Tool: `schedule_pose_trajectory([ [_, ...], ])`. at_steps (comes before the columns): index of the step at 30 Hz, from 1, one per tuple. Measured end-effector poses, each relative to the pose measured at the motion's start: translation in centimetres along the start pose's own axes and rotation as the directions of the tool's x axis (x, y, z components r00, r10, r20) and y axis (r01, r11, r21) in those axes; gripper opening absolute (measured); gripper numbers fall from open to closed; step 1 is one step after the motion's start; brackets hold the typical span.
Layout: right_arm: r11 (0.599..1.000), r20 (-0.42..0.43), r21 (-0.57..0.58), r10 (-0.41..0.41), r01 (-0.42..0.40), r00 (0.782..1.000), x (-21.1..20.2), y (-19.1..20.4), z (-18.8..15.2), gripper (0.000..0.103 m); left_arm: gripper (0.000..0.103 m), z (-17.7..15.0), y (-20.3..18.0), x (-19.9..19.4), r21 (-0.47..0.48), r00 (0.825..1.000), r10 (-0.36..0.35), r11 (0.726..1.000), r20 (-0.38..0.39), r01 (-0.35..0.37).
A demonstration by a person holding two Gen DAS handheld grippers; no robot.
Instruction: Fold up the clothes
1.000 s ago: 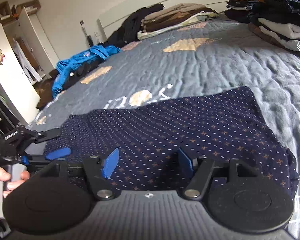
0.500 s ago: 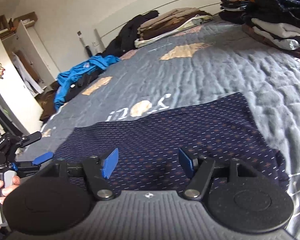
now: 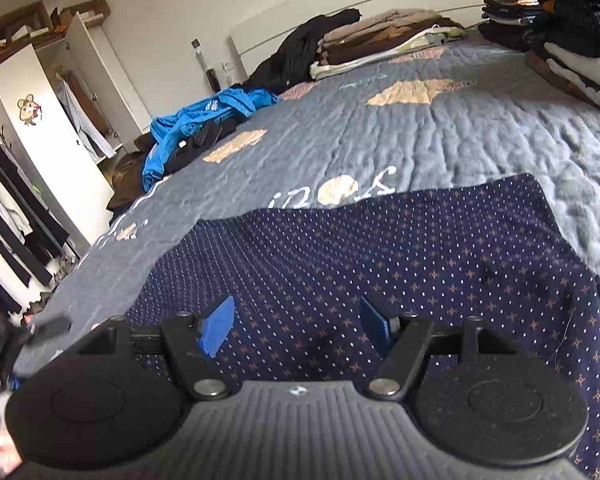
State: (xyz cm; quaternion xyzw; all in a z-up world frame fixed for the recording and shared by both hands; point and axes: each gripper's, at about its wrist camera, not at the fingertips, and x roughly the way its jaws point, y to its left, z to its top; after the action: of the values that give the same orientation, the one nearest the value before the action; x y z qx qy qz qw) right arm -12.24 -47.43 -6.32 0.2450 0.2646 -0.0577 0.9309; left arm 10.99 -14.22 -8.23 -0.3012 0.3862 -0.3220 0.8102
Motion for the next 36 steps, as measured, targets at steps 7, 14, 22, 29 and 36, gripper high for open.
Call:
schedule_pose_trajectory([
  [7, 0.996, -0.047, -0.059, 0.065, -0.068, 0.997, 0.3, 2.3, -0.6, 0.072, 0.084, -1.7, 1.4, -1.5, -0.032, 0.999, 0.027, 0.999, -0.019, -0.028],
  [14, 0.988, -0.084, -0.109, 0.097, -0.106, 0.992, 1.0, 3.9, -1.6, 0.074, 0.084, -2.2, 2.8, -0.2, -0.137, 0.999, 0.046, 0.99, 0.014, -0.044],
  [22, 0.992, -0.113, -0.101, 0.063, -0.075, 0.992, 2.0, 3.3, -2.1, 0.074, 0.084, -2.1, 2.3, 2.2, -0.171, 0.996, 0.053, 0.984, 0.068, -0.04],
  [29, 0.992, -0.125, -0.093, 0.073, -0.085, 0.99, 2.3, 3.4, -2.0, 0.074, 0.08, -1.3, 1.5, 4.3, -0.148, 0.993, 0.09, 0.986, 0.071, -0.079],
  [36, 0.98, -0.11, -0.11, 0.152, -0.164, 0.982, 1.1, 5.5, -1.6, 0.075, 0.075, -1.5, 1.5, 4.7, -0.132, 0.991, 0.111, 0.986, 0.078, -0.1],
])
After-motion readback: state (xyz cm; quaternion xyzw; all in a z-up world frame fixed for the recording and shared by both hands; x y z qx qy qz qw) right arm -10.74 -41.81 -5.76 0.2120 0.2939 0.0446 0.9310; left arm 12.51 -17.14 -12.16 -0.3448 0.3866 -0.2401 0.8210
